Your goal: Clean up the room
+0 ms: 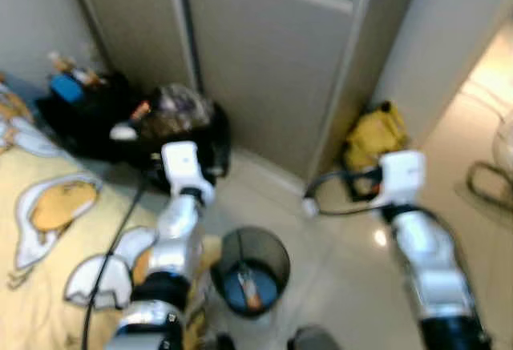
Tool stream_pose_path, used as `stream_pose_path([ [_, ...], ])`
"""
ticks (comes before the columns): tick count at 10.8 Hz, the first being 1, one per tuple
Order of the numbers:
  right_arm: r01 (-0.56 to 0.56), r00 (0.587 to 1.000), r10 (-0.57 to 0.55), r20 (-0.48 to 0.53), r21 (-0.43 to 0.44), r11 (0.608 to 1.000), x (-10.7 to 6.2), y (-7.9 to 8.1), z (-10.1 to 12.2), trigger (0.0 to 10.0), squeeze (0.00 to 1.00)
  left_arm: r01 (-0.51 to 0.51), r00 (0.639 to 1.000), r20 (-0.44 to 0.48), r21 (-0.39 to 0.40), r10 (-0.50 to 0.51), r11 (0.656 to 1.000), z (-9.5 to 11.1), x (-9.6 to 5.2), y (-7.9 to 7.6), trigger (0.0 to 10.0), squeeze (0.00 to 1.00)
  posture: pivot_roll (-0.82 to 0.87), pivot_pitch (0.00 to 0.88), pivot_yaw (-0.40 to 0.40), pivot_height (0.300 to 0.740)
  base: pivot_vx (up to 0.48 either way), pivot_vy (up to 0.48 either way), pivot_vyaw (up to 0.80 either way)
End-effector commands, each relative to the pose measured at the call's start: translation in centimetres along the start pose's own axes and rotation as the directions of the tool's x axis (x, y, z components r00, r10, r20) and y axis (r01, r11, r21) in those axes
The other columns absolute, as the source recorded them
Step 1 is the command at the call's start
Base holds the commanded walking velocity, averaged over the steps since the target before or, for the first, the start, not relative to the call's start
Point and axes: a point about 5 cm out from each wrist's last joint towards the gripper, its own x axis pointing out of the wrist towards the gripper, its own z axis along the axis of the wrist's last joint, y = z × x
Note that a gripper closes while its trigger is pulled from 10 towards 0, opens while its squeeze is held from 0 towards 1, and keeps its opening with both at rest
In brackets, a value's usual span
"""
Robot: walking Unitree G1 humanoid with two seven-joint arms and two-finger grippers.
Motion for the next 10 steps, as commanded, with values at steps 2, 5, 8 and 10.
stream_pose_path([
  [2,0.000,1.000,0.000,-0.015,0.004,1.000,-0.1,0.0,-0.9,10.0,0.00,-0.024,1.000,-0.019,0.035,0.025,0.999,0.1,-0.1,0.6,10.0,0.00,-0.28,0.025,0.059,0.740,0.000,0.000,0.46],
  [5,-0.030,0.999,0.030,-0.023,0.009,1.000,0.2,0.7,-1.1,10.0,0.00,-0.100,0.994,-0.043,0.037,0.102,0.994,-0.7,-0.9,1.1,10.0,0.00,-0.27,0.026,0.068,0.740,0.000,0.000,0.44],
  [8,-0.025,0.999,0.027,-0.044,0.045,0.999,0.3,0.9,-1.8,10.0,0.00,-0.103,0.993,-0.052,0.097,0.108,0.990,-1.2,-1.7,0.9,10.0,0.00,-0.26,0.030,0.076,0.740,0.000,0.000,0.00],
  [10,-0.031,0.999,0.033,-0.030,0.047,0.998,-0.1,0.9,-1.9,10.0,0.00,-0.121,0.993,0.012,0.175,0.121,0.977,-0.5,-2.9,1.6,10.0,0.00,-0.27,0.030,0.088,0.740,0.000,0.000,0.00],
])
